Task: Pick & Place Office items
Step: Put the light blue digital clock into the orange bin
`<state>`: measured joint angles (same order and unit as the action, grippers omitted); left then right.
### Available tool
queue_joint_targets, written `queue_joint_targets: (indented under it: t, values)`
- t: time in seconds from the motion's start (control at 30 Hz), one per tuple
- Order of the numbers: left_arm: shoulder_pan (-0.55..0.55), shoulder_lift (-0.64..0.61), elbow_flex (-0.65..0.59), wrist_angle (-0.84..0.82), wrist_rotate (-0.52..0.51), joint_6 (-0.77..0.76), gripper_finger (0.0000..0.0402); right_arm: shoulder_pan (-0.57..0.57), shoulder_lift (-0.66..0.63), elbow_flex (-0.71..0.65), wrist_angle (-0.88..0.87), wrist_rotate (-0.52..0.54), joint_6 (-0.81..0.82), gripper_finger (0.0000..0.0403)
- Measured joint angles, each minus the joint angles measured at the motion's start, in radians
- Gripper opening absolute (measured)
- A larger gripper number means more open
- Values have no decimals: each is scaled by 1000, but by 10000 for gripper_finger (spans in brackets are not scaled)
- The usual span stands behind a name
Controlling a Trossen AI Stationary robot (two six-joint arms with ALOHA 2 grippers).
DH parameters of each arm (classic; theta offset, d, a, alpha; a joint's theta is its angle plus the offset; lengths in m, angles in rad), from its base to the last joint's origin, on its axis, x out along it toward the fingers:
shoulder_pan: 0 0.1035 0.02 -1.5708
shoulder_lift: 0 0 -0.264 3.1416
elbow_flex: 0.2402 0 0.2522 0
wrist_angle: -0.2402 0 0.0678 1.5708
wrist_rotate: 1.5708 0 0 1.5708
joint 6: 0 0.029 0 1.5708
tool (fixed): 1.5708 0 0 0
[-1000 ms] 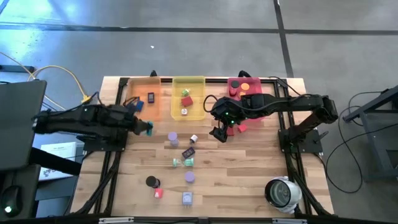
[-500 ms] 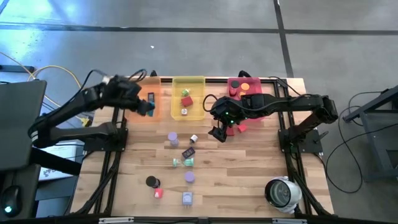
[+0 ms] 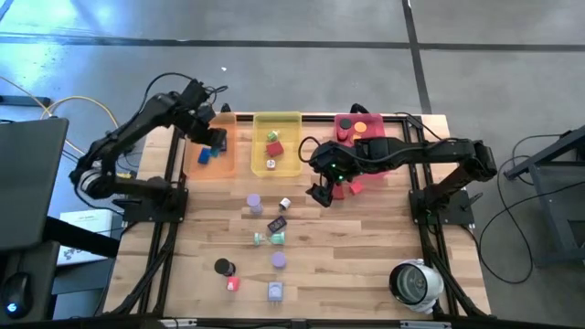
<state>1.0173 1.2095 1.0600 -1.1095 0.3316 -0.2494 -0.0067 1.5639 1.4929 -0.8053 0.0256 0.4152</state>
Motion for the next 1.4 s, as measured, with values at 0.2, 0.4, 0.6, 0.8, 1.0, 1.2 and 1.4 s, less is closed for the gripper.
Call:
queue_joint_targets:
  t: [0.2, 0.4, 0.6, 0.8, 1.0, 1.2, 1.4]
  values:
    - [48, 74, -44, 15, 4, -2, 159, 0, 0, 0, -1, 0, -1, 358]
    - [34, 110, -123, 81, 5, -2, 159, 0, 0, 0, 0, 2, -23, 358]
    - [32, 112, -178, 168, 4, -9, 159, -10, 0, 0, 0, 31, -28, 358]
    - [31, 112, -243, 215, -63, -11, 159, -23, 0, 0, 2, 36, -28, 358]
    - [8, 112, -283, 253, -100, -20, 159, -22, 0, 0, 2, 53, -28, 358]
    - [-20, 112, -306, 311, -132, -55, 159, -23, 25, -3, 16, 51, -33, 358]
    - [-28, 113, -306, 311, -130, -64, 159, -18, 81, -2, 38, 40, -54, 358]
